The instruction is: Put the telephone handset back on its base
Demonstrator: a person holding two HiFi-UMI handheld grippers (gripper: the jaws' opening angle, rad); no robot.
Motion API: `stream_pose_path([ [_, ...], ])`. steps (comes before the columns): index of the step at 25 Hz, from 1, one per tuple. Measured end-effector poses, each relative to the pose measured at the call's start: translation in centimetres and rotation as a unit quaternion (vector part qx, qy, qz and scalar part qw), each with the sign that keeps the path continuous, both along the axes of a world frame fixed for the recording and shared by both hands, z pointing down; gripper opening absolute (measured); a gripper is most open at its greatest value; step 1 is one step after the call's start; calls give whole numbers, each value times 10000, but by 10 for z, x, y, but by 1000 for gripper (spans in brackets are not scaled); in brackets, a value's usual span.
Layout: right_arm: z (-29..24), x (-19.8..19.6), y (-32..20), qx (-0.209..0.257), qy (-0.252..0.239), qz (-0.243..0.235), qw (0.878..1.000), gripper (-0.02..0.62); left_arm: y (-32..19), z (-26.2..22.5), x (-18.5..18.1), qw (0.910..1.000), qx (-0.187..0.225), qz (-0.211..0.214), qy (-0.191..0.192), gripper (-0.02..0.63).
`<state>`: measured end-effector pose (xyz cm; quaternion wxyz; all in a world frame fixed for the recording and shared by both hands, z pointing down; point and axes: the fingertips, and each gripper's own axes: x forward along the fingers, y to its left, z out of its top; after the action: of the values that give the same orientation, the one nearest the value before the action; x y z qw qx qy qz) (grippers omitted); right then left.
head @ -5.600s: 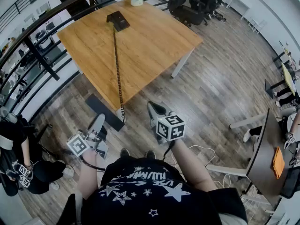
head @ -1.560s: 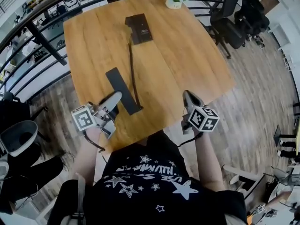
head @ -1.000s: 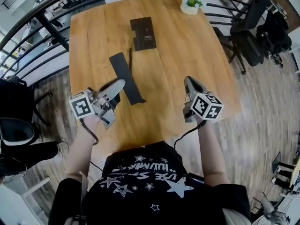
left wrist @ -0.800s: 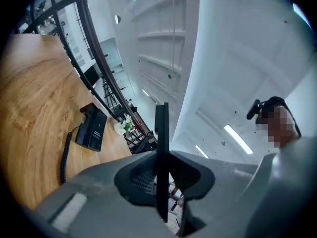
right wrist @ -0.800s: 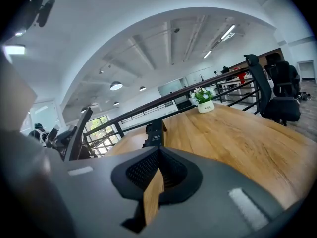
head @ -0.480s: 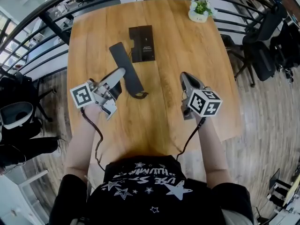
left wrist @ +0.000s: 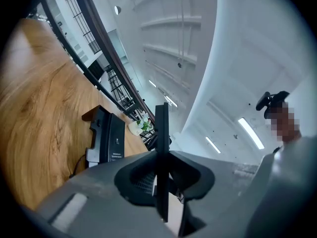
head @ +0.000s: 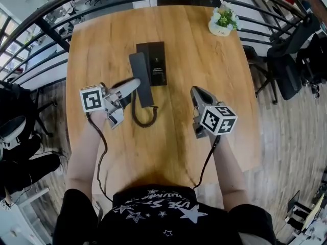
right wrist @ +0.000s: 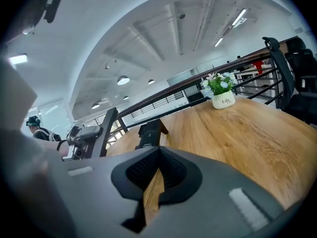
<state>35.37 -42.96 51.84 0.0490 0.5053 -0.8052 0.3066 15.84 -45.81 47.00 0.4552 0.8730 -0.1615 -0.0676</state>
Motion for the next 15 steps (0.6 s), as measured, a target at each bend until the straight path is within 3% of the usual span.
stream_pose_path([
  [7, 21, -12, -25, -198, -38, -40, 9998, 2, -40, 40, -1, 9988, -239, 266, -345, 77],
  [11, 32, -18, -27, -302, -60, -55, 9995, 2, -53, 56, -3, 9980, -430, 382, -275, 77],
  [15, 41, -20, -32, -374, -70, -47, 9993, 2, -68, 66, 1, 9975, -343, 522, -328, 77],
])
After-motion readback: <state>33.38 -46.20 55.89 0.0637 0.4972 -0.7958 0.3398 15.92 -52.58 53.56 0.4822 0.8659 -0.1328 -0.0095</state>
